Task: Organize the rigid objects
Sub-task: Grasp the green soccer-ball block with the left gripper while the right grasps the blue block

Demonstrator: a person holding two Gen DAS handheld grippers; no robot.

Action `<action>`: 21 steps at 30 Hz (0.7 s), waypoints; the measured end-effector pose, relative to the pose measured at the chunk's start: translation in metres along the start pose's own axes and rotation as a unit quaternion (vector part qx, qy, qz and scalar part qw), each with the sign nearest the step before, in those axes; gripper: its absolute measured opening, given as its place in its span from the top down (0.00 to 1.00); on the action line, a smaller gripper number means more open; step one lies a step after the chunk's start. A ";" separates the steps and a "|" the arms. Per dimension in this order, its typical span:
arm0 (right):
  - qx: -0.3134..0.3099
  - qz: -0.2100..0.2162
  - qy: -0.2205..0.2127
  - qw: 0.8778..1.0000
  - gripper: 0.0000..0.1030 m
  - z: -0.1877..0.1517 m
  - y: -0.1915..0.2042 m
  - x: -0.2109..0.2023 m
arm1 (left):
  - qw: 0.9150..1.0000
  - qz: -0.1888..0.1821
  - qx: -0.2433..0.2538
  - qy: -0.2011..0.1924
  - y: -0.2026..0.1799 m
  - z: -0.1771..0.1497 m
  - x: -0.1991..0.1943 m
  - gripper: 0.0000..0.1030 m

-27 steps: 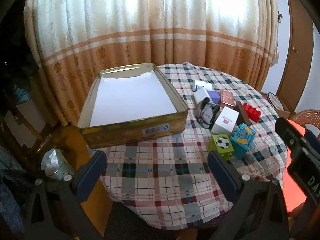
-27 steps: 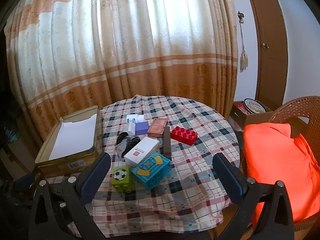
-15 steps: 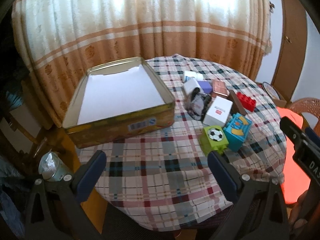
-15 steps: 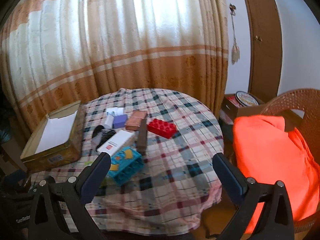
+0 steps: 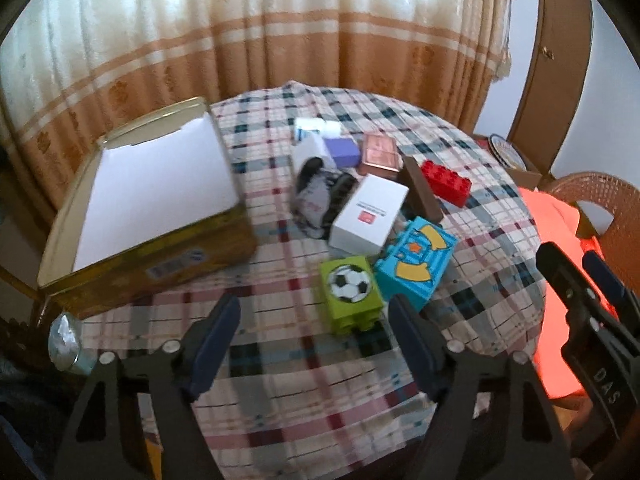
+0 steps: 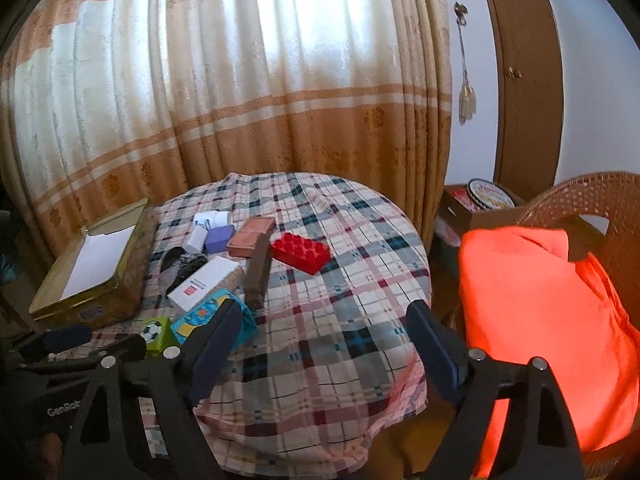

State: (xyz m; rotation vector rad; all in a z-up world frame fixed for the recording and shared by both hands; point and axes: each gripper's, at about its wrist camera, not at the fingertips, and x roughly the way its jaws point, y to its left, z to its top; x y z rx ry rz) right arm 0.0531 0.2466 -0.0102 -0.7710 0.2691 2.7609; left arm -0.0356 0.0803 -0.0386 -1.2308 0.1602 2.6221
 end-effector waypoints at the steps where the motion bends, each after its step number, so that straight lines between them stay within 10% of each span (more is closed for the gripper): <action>1: 0.004 -0.001 0.005 1.000 0.16 0.000 -0.003 0.003 | 1.000 0.002 0.007 0.002 -0.004 0.001 0.003 0.25; 16: 0.013 0.015 0.039 0.999 0.16 -0.004 -0.010 0.027 | 0.998 -0.005 0.004 0.060 -0.011 0.004 0.044 0.43; 21: 0.011 0.019 0.049 0.999 0.16 -0.004 -0.007 0.034 | 0.999 -0.016 0.014 0.049 -0.009 0.005 0.042 0.70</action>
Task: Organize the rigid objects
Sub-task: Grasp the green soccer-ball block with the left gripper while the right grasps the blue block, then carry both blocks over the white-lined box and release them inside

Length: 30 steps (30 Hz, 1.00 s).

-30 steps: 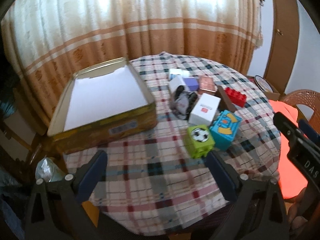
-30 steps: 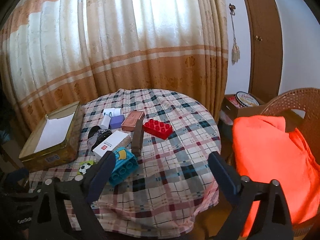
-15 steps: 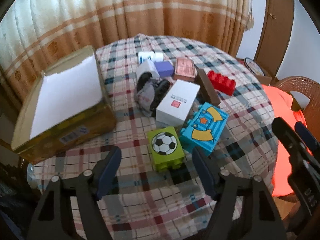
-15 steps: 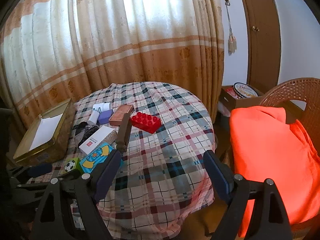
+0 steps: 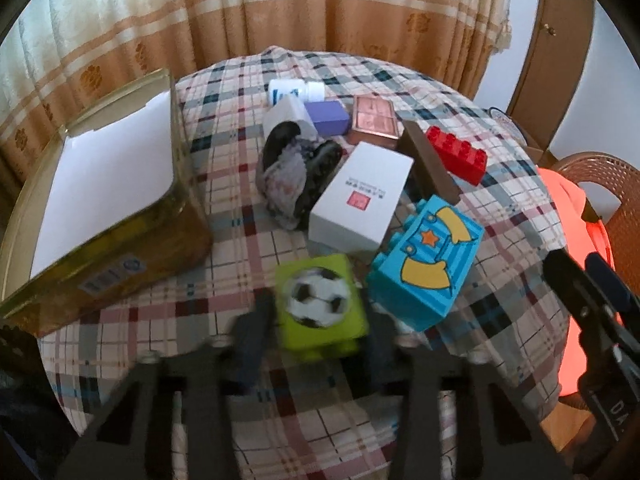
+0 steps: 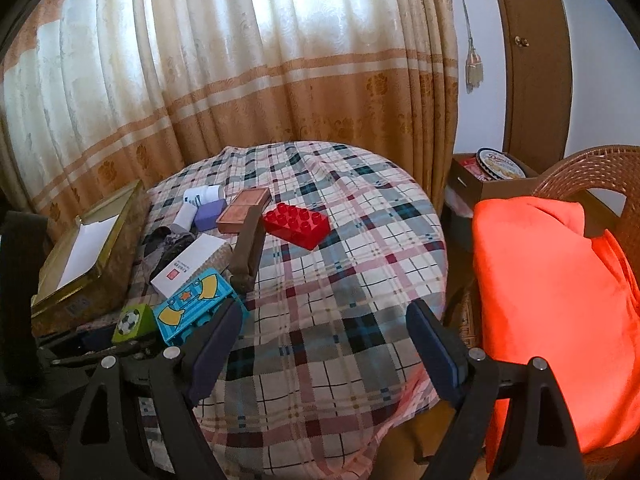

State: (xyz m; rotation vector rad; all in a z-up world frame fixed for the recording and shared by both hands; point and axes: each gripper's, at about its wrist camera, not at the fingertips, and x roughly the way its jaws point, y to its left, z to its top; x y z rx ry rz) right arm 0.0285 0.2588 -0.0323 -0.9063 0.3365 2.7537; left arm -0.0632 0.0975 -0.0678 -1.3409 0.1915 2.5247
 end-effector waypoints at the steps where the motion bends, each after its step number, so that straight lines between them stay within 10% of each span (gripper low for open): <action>1: -0.002 0.001 0.001 1.000 0.16 0.001 0.001 0.001 | 1.000 -0.004 0.000 0.000 0.001 0.001 0.000 0.70; 30: -0.099 0.140 0.127 0.977 0.15 0.008 0.088 0.071 | 0.997 0.038 -0.028 -0.062 0.070 0.018 -0.053 0.70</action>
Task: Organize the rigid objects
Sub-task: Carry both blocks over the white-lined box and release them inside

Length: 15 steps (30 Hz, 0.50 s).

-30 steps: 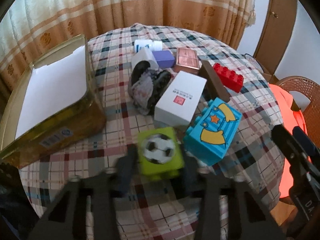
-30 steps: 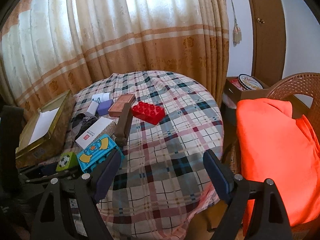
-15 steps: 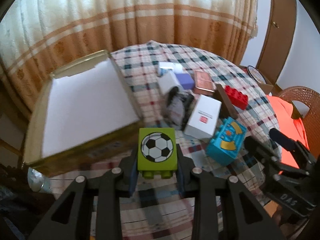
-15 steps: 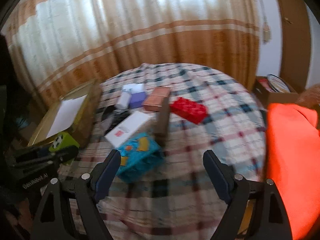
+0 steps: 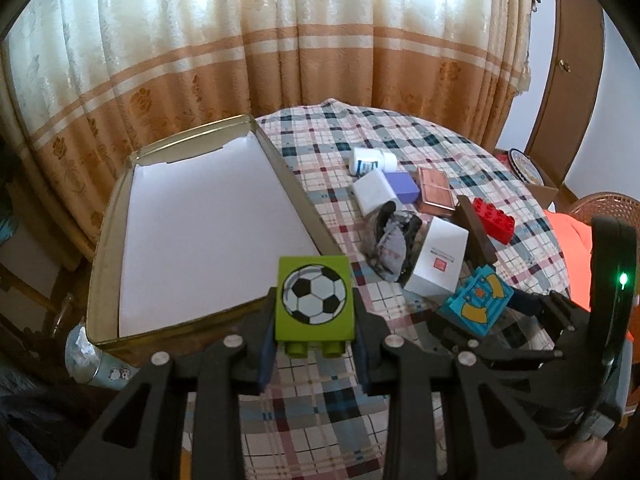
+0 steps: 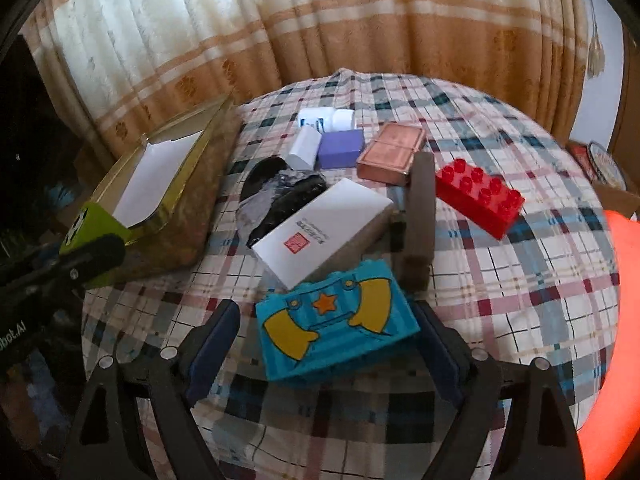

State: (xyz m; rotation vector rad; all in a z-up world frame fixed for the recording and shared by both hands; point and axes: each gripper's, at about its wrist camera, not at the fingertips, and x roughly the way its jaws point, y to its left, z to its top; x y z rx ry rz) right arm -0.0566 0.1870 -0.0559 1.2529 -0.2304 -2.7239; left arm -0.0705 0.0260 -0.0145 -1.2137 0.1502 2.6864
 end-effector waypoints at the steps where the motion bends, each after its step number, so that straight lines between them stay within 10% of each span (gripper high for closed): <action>1: -0.004 -0.008 0.003 1.000 0.15 -0.001 0.003 0.002 | 1.000 0.000 -0.001 0.000 0.001 0.000 0.000 0.70; 15: 0.032 -0.013 -0.042 0.999 0.28 0.013 0.002 -0.043 | 0.999 -0.024 -0.029 -0.029 0.033 0.008 -0.009 0.70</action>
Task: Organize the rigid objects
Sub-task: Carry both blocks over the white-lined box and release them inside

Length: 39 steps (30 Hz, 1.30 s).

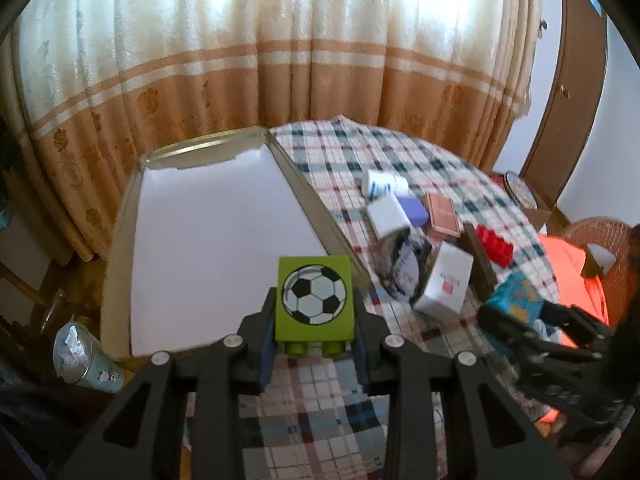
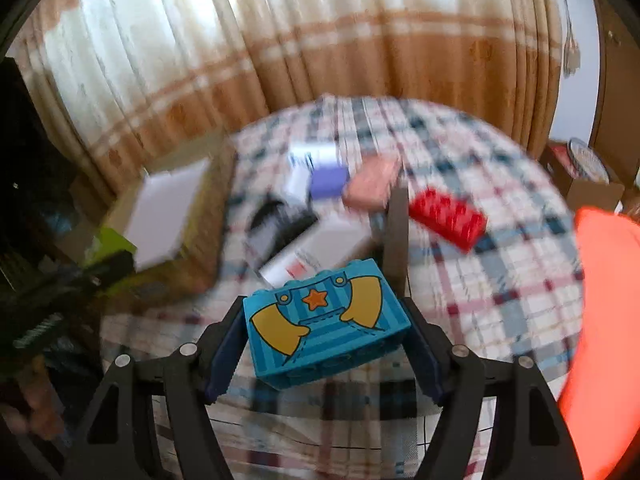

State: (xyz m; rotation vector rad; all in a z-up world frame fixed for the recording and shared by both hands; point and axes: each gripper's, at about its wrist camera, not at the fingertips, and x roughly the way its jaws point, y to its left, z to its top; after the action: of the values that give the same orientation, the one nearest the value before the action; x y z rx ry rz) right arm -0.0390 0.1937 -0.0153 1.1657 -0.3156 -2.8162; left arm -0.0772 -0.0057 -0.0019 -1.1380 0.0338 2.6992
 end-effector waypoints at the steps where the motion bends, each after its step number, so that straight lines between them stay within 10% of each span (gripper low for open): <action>1: -0.006 0.002 -0.013 1.000 0.28 0.004 0.005 -0.006 | 1.000 0.001 -0.006 -0.008 0.007 0.002 -0.002 0.70; 19: -0.126 0.056 -0.054 0.989 0.28 0.041 0.145 0.039 | 0.995 0.045 -0.092 -0.021 0.094 -0.001 -0.002 0.70; 39: -0.112 0.068 -0.008 0.991 0.27 0.044 0.152 0.088 | 0.992 0.085 -0.090 0.004 0.100 -0.005 0.023 0.70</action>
State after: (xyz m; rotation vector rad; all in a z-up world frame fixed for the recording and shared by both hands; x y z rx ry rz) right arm -0.1336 0.0394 -0.0127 1.0344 -0.0741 -2.6602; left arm -0.1099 -0.1000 -0.0278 -1.2481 -0.1191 2.8976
